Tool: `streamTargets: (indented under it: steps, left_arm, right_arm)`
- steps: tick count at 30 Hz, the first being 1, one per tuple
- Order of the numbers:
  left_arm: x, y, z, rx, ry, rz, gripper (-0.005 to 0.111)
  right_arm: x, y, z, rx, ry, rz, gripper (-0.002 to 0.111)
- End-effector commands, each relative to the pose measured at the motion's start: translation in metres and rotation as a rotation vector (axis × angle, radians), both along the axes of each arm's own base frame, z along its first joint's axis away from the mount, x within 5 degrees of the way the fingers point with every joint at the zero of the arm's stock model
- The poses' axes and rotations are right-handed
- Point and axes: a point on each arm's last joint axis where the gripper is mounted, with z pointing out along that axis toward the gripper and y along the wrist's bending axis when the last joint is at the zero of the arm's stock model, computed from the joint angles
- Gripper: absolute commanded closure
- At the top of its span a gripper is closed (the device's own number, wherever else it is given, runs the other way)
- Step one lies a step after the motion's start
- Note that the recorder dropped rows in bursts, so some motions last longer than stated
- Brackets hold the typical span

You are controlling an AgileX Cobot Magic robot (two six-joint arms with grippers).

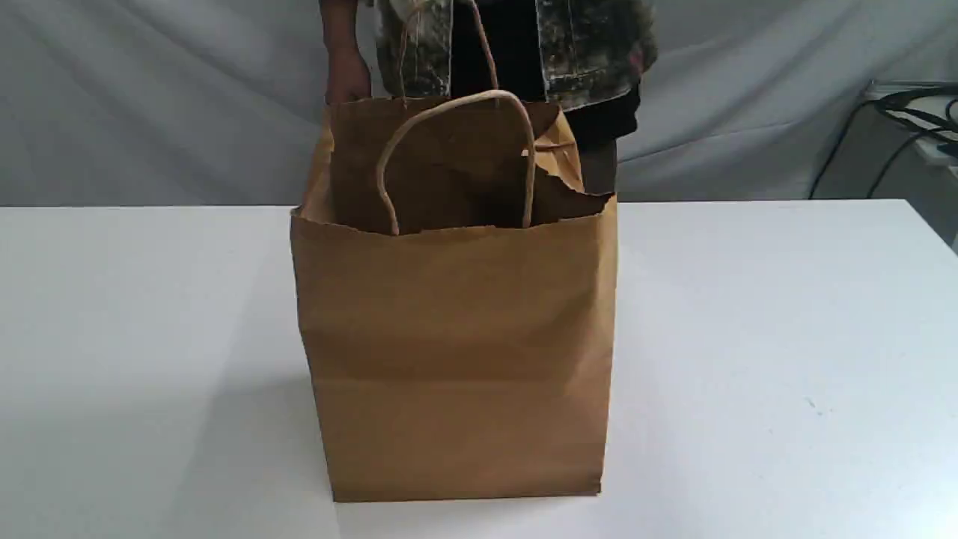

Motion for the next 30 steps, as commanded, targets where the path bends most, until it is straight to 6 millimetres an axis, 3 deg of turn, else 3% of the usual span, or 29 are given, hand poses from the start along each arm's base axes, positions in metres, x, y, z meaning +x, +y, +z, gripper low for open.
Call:
streamTargets:
  steps: [1, 7, 12, 19, 24, 30]
  left_arm:
    - [-0.028, 0.020, 0.002, -0.070, -0.048, 0.028, 0.040]
    - [-0.080, 0.062, -0.004, -0.174, -0.151, 0.117, 0.052]
    - [-0.121, 0.090, -0.016, -0.241, -0.238, 0.141, 0.070]
    - [-0.155, 0.114, -0.041, -0.210, -0.283, 0.165, 0.107]
    - [-0.159, 0.122, -0.064, -0.117, -0.269, 0.210, 0.107]
    - [-0.155, 0.120, -0.099, -0.098, -0.243, 0.217, 0.107]
  right_arm:
    - [-0.047, -0.003, 0.000, 0.139, -0.105, 0.072, 0.108]
    - [-0.127, -0.007, -0.028, 0.376, -0.272, 0.225, 0.108]
    - [-0.188, -0.012, -0.052, 0.481, -0.431, 0.321, 0.108]
    - [-0.207, -0.022, -0.048, 0.721, -0.385, 0.333, 0.108]
    - [-0.211, -0.019, -0.046, 0.793, -0.369, 0.411, 0.108]
    - [-0.203, -0.010, -0.057, 0.878, -0.189, 0.471, 0.108]
